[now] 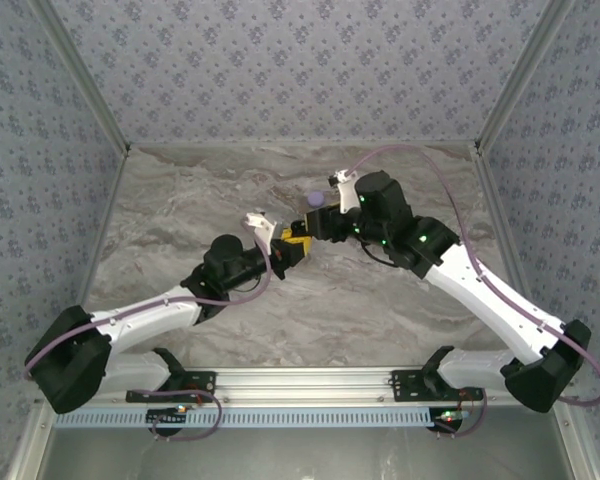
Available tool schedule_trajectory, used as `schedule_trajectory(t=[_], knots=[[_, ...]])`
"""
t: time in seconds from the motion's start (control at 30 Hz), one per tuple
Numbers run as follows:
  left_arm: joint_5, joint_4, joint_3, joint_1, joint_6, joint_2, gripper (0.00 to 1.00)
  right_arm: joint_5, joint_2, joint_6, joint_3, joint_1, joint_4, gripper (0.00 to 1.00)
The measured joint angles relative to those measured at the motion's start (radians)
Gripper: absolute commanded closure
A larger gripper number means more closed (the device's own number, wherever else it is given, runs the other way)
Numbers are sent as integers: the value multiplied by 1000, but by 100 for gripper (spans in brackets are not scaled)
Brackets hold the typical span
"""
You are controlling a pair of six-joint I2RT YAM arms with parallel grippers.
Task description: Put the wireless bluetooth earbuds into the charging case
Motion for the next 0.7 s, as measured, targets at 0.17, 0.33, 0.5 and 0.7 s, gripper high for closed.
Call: schedule_trajectory(t=[0.17,0.33,0.5,0.7], knots=[[5,-2,-3,0,39,-26,94,-26,-46,1,-13,-48,-23,68],[16,-2,-3,0,57,-33,94,-76,-50,-2,-29,-57,-38,74],[26,-3,-3,0,62,-33,94,-130,-35,-3,-36,-56,-45,76],[42,-2,-3,0,66,-33,94,-153,1,-6,-36,-53,-51,79]])
